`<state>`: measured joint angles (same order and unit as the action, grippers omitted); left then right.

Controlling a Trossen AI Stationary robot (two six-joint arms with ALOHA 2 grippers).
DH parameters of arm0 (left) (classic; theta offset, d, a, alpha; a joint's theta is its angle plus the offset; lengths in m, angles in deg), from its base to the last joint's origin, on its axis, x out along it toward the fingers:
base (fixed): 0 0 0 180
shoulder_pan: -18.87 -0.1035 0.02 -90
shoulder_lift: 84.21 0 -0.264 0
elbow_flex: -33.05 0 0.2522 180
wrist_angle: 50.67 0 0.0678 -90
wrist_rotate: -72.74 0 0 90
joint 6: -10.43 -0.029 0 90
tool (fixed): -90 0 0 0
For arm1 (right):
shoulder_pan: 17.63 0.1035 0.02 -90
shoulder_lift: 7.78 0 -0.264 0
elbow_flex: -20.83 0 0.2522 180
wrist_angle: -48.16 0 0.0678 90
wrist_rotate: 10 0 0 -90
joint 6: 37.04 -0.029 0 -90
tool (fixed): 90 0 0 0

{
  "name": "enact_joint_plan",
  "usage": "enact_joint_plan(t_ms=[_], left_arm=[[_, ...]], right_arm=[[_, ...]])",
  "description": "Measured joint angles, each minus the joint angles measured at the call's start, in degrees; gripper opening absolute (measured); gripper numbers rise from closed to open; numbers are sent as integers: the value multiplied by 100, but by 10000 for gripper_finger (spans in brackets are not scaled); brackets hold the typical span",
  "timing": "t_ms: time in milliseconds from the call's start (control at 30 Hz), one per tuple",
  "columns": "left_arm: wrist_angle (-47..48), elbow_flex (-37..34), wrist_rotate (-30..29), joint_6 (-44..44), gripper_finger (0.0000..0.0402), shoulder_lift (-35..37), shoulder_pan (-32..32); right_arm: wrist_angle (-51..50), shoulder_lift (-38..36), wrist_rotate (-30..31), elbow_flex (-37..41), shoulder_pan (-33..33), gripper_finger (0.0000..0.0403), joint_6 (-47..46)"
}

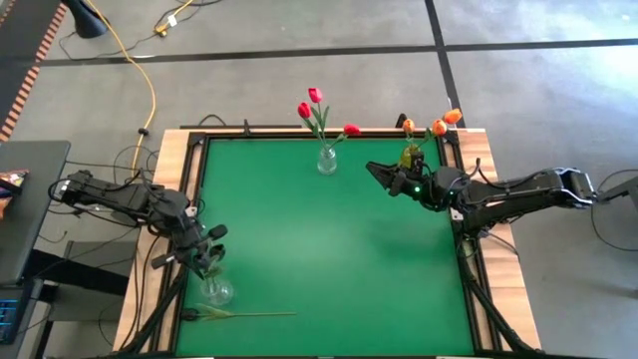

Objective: Sort flowers into vase by color
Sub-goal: Put the black flower into the bottom transparent vase

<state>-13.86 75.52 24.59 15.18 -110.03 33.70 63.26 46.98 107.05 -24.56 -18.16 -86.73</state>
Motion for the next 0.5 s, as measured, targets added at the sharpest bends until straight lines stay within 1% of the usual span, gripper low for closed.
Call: enact_joint_plan(t_ms=[100,367,500], left_arm=[[38,1,34,39,30,2,0],[603,0,94,113,18,0,-2],[674,0,-2,501,18,2,-2]], right_arm=[[-6,-2,-2,0,0,245,4],[-9,0,-2,0,0,245,19],[-11,-1,-2,0,0,245,46]])
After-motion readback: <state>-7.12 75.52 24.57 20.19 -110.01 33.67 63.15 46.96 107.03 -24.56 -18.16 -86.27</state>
